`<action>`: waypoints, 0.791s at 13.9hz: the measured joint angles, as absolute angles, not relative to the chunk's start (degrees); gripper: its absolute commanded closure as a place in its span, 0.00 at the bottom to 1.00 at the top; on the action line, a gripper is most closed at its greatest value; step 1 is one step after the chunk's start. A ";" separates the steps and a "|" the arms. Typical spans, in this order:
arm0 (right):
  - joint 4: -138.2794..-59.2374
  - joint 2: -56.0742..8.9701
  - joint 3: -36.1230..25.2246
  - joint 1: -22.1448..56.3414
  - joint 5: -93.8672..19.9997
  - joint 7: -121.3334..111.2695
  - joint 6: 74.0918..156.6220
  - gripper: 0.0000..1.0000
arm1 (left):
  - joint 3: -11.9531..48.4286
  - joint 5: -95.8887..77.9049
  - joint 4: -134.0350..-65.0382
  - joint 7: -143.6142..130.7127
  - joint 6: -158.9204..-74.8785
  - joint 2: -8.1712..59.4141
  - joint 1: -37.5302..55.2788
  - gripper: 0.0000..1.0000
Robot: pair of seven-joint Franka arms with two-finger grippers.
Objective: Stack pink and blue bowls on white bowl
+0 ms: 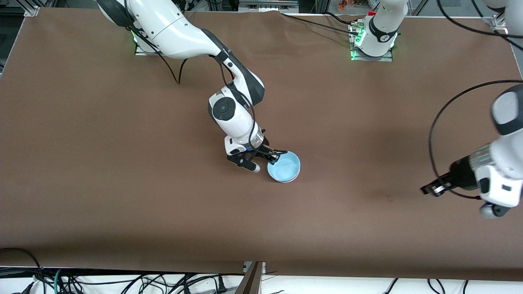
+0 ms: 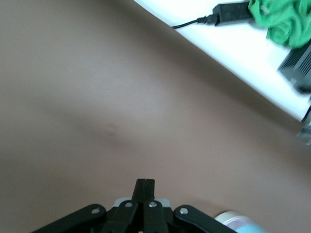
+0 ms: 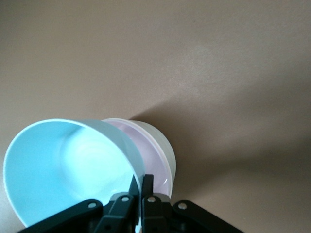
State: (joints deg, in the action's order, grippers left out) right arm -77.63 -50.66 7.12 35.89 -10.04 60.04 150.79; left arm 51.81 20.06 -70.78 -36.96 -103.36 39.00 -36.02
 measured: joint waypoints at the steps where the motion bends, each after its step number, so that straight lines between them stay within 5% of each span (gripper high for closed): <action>1: -77.41 -50.83 7.07 36.06 -10.02 60.04 150.79 1.00 | 51.99 20.03 -70.80 -32.54 -100.37 37.81 -37.58 1.00; 4: -77.26 -50.85 7.01 36.39 -9.88 60.04 150.79 0.97 | 53.45 19.99 -72.32 -26.34 -95.94 34.59 -41.71 1.00; 5: -77.26 -50.84 6.97 36.40 -9.85 60.03 150.79 0.60 | 53.65 19.99 -73.68 -25.84 -95.73 33.43 -42.57 1.00; 6: -77.25 -50.85 6.87 36.40 -9.84 60.02 150.79 0.01 | 53.75 19.99 -75.30 -25.61 -95.71 32.21 -43.33 1.00; 11: -76.97 -50.84 6.26 36.37 -9.82 60.00 150.53 0.00 | 57.99 19.99 -86.94 -25.46 -97.61 24.00 -48.98 1.00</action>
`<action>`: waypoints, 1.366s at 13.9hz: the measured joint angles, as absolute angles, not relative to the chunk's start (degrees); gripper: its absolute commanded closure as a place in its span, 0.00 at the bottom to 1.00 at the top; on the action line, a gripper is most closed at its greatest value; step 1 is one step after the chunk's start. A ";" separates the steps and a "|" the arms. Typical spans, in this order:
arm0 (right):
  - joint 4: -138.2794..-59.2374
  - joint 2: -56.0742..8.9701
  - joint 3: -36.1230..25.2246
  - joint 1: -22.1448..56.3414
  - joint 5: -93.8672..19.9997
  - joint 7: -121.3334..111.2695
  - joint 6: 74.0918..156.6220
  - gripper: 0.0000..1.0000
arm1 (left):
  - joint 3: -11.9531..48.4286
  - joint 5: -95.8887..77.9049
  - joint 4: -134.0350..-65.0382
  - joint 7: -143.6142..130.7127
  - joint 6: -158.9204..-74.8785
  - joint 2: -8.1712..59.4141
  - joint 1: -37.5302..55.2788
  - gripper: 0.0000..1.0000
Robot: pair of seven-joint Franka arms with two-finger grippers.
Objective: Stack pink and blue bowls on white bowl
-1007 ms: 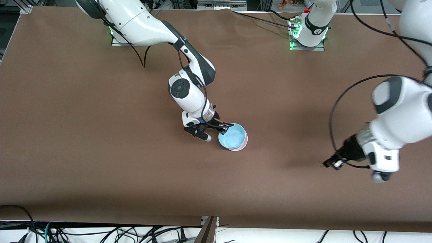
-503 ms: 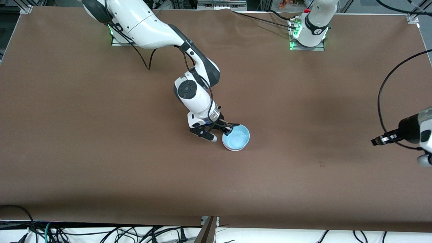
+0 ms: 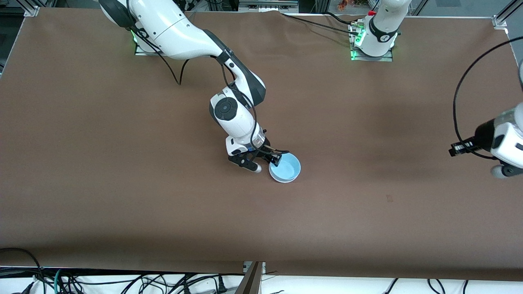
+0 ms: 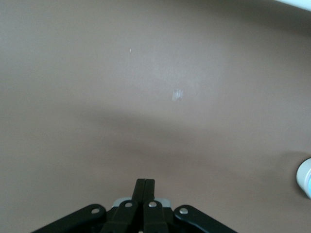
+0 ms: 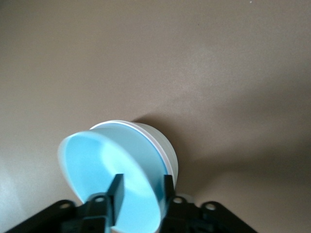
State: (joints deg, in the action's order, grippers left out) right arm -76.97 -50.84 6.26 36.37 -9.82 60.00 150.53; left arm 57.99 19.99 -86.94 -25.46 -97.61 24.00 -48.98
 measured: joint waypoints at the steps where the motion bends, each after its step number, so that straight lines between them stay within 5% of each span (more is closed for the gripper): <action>1: -76.65 -50.78 5.92 36.37 -9.80 59.98 149.49 0.00 | 60.22 19.99 -89.45 -25.47 -98.03 22.35 -51.49 1.00; 8: -71.54 -44.19 1.49 31.99 -9.37 44.97 123.71 0.00 | 93.15 19.98 -104.00 -19.54 -104.57 20.55 -91.87 1.00; 15: -70.74 -31.09 -9.80 24.22 -7.21 7.00 93.82 0.00 | 95.47 19.98 -106.74 -18.46 -105.90 20.81 -95.38 1.00; 19: -70.58 -23.70 -14.06 23.56 -6.61 3.86 80.68 0.00 | 95.52 19.98 -105.33 -18.46 -106.67 20.80 -96.74 1.00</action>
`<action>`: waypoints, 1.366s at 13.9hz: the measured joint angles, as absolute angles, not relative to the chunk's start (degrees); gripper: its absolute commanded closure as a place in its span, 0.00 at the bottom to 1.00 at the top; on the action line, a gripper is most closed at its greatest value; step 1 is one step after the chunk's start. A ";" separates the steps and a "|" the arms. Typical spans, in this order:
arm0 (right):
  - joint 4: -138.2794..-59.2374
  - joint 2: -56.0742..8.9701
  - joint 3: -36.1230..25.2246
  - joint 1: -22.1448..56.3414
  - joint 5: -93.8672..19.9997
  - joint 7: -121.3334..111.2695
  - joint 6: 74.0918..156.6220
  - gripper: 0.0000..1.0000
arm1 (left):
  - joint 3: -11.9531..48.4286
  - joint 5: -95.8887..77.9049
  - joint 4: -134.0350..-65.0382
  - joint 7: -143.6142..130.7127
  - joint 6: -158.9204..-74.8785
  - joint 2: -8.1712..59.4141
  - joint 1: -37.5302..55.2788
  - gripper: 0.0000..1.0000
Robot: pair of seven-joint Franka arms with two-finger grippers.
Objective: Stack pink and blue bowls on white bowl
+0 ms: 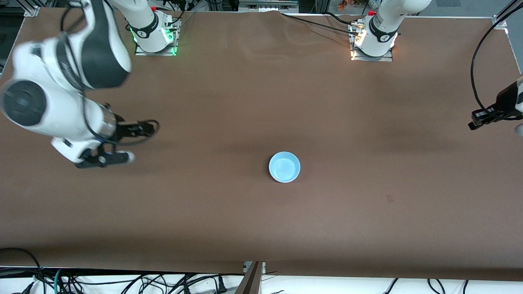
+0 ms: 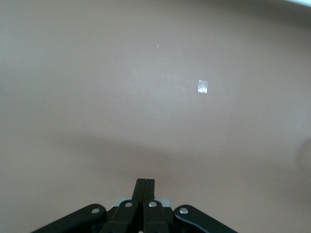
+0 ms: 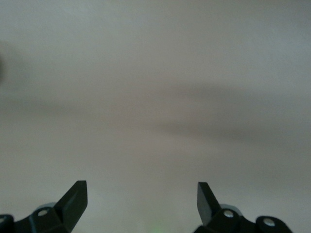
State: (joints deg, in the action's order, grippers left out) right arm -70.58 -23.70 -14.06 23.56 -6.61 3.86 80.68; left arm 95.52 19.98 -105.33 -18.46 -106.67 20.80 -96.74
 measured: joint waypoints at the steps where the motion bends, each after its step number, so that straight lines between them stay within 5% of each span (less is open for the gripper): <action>1: -70.41 -22.24 -14.24 22.62 -6.29 3.84 78.47 0.00 | 95.52 19.98 -104.30 -18.44 -106.67 20.80 -97.29 1.00; 4: -69.59 -17.11 -13.18 18.29 -1.70 3.19 76.38 0.00 | 95.52 19.98 -103.08 -18.31 -106.67 20.82 -98.52 1.00; 8: -72.62 -9.51 -1.50 8.35 5.74 2.56 75.88 0.00 | 96.10 19.98 -103.10 -18.29 -106.67 20.83 -97.86 1.00; 11: -77.52 -6.54 -0.39 5.88 5.88 -1.08 75.94 0.00 | 92.58 19.98 -102.32 -18.37 -106.73 20.82 -92.02 0.94; 15: -84.33 -2.82 -0.08 4.49 5.45 -1.95 76.11 0.00 | 71.61 19.98 -92.87 -19.14 -101.67 20.71 -67.02 0.94; 19: -85.75 -1.77 0.50 4.49 3.91 0.59 76.09 0.00 | 51.93 19.72 -82.07 -19.57 -94.84 20.49 -45.22 0.77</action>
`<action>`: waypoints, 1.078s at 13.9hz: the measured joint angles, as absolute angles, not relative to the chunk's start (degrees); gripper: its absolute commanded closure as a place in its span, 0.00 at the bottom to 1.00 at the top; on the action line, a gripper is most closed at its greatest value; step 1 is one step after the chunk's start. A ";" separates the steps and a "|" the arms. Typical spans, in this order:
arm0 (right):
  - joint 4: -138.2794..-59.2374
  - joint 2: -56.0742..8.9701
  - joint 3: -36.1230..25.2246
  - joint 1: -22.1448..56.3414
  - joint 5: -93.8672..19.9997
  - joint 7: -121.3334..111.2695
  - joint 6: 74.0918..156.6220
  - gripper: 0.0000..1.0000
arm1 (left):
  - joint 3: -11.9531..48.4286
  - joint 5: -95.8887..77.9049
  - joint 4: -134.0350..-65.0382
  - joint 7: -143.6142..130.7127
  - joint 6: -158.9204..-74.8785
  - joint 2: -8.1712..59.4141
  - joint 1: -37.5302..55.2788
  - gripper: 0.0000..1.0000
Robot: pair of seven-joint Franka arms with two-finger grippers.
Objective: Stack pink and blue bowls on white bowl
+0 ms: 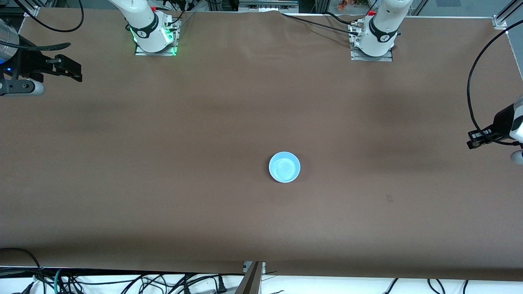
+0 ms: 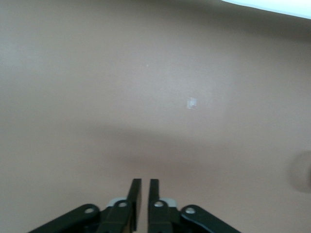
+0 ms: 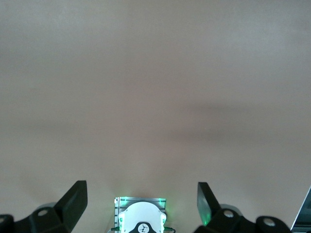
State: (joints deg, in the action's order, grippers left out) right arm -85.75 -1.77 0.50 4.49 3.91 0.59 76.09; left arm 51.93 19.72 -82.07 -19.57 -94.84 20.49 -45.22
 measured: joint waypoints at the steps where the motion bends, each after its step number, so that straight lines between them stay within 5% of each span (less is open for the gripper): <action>1: -86.09 -1.77 0.49 4.48 3.91 0.59 76.09 0.00 | 46.62 18.30 -79.70 -19.57 -93.57 20.43 -40.37 0.69; 4: -86.48 -1.87 0.47 4.43 3.91 0.22 76.19 0.00 | 28.15 10.42 -73.24 -18.15 -90.51 19.79 -25.92 0.54; 8: -86.17 -2.04 0.47 4.33 3.91 0.11 76.63 0.00 | 3.77 1.49 -70.71 -10.72 -86.11 16.12 -7.09 0.47; 15: -86.15 -2.22 0.46 4.11 3.91 0.09 76.89 0.00 | -10.48 -0.86 -78.02 -7.56 -82.18 5.61 7.33 0.27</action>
